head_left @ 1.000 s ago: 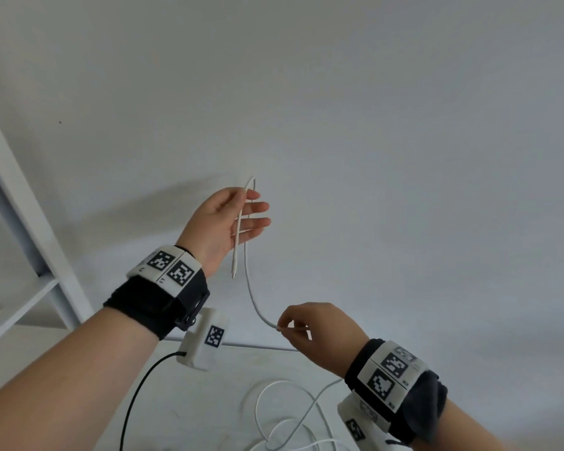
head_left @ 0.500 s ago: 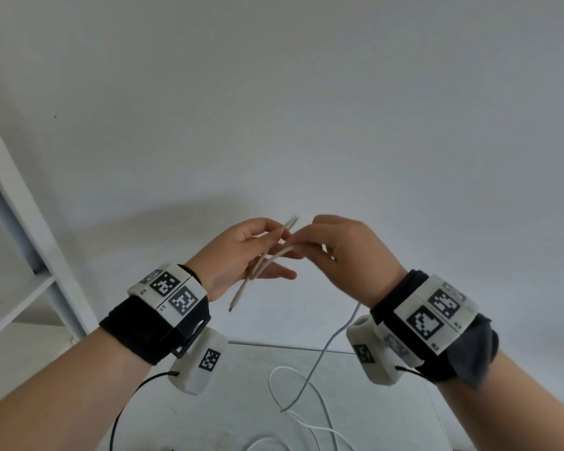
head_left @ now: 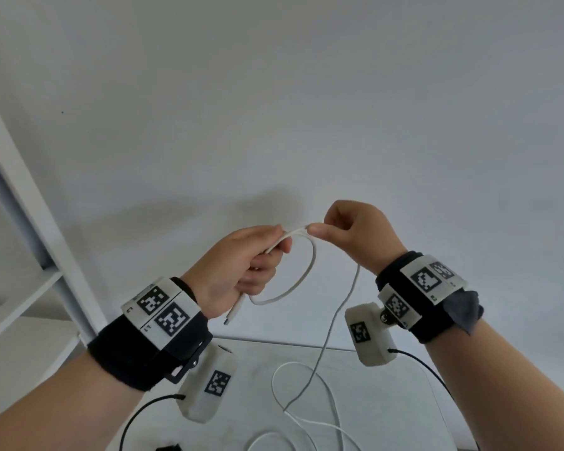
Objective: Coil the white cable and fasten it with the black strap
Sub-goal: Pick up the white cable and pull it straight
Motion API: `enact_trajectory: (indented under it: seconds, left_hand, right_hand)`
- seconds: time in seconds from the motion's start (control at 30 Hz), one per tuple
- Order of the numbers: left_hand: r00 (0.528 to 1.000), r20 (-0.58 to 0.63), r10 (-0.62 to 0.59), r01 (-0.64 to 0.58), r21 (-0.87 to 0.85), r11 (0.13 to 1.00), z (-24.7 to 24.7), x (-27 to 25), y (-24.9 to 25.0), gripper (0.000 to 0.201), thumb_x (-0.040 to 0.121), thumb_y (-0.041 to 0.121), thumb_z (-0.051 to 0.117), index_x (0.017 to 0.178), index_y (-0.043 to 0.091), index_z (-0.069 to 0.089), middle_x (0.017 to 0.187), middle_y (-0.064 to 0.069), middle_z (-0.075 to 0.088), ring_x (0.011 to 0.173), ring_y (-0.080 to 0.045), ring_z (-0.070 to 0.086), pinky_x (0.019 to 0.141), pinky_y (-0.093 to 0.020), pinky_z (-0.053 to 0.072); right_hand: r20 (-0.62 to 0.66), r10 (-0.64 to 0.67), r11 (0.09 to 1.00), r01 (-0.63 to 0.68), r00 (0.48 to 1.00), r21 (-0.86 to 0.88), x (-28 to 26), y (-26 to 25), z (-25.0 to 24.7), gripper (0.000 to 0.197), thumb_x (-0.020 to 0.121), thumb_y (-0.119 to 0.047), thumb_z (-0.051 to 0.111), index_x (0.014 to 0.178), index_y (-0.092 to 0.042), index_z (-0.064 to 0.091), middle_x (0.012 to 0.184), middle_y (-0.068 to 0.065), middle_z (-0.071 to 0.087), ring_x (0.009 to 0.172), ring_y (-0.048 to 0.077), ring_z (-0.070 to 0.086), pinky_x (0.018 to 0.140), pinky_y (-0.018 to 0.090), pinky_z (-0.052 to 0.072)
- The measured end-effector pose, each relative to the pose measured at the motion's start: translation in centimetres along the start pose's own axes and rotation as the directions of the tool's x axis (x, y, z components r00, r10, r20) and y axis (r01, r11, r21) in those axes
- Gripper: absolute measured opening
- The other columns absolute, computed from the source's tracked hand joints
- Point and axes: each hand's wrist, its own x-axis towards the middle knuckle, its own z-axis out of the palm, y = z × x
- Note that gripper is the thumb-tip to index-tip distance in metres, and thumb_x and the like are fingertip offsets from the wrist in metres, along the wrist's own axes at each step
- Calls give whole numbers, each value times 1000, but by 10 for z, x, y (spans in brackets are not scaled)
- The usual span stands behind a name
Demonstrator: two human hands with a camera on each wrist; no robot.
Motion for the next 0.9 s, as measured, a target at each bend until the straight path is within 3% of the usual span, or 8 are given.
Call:
enact_trajectory:
  seconds: [0.13, 0.27, 0.43, 0.5, 0.57, 0.63, 0.73, 0.9]
  left_hand:
    - [998, 61, -10, 20, -164, 986, -8, -4, 6, 26, 86, 33, 46, 69, 15, 55, 47, 10, 24, 34, -2, 17, 37, -19, 8]
    - [988, 140, 73, 0, -462, 887, -25, 0, 26, 34, 91, 34, 38, 68, 18, 58, 51, 9, 16, 37, -3, 12, 31, -15, 14]
    - [979, 9, 202, -171, -502, 848, -48, 0, 54, 32, 93, 36, 35, 72, 21, 54, 51, 7, 17, 37, -6, 13, 31, -15, 19]
    - [975, -75, 211, -222, -445, 867, -53, 1, 58, 31, 93, 37, 35, 73, 21, 52, 46, 7, 23, 34, -7, 16, 31, -15, 19]
    - [970, -146, 194, -236, -375, 896, -54, 4, 54, 30, 95, 36, 36, 75, 20, 51, 44, 7, 28, 32, -5, 23, 31, -13, 19]
    - [967, -189, 170, -227, -346, 910, -53, 7, 44, 29, 98, 32, 37, 78, 18, 52, 47, 8, 30, 36, -3, 25, 33, -14, 22]
    - [968, -210, 135, -200, -332, 922, -47, 11, 31, 24, 98, 19, 37, 85, 13, 56, 53, 7, 36, 43, -6, 27, 38, -16, 26]
    - [959, -224, 171, -212, -176, 961, -31, 12, 17, 25, 98, 4, 34, 105, 6, 58, 69, 0, 53, 56, -9, 46, 50, -16, 42]
  right_hand:
    - [102, 70, 957, -95, 992, 272, -9, 27, 14, 32, 83, -25, 62, 55, -16, 51, 43, -12, 44, 39, 5, 39, 46, 19, 38]
    - [131, 150, 908, -189, 980, 375, -28, 60, 26, 37, 91, -12, 49, 54, -15, 50, 40, -12, 44, 40, 3, 39, 54, 24, 46]
    - [248, 320, 807, -401, 914, 435, -55, 92, 36, 30, 94, -12, 46, 66, -11, 57, 50, -1, 39, 44, 8, 37, 68, 36, 54]
    - [252, 349, 801, -427, 903, 420, -64, 100, 38, 23, 93, -13, 46, 73, -12, 58, 54, 1, 38, 46, 10, 34, 54, 29, 49]
    - [226, 371, 801, -434, 901, 413, -69, 102, 39, 16, 93, -14, 48, 78, -13, 55, 55, 0, 37, 44, 9, 30, 43, 21, 32]
    - [160, 355, 859, -389, 921, 333, -72, 100, 42, 13, 90, -15, 52, 77, -13, 53, 52, -4, 36, 43, 8, 27, 41, 18, 23]
    - [103, 215, 974, -222, 971, 55, -73, 85, 44, 11, 86, -20, 58, 75, -18, 58, 48, -10, 42, 42, 5, 33, 46, 16, 31]
    - [258, 33, 968, 34, 965, -249, -74, 42, 43, 9, 87, -26, 52, 88, -24, 60, 57, -12, 45, 55, 5, 44, 61, 27, 42]
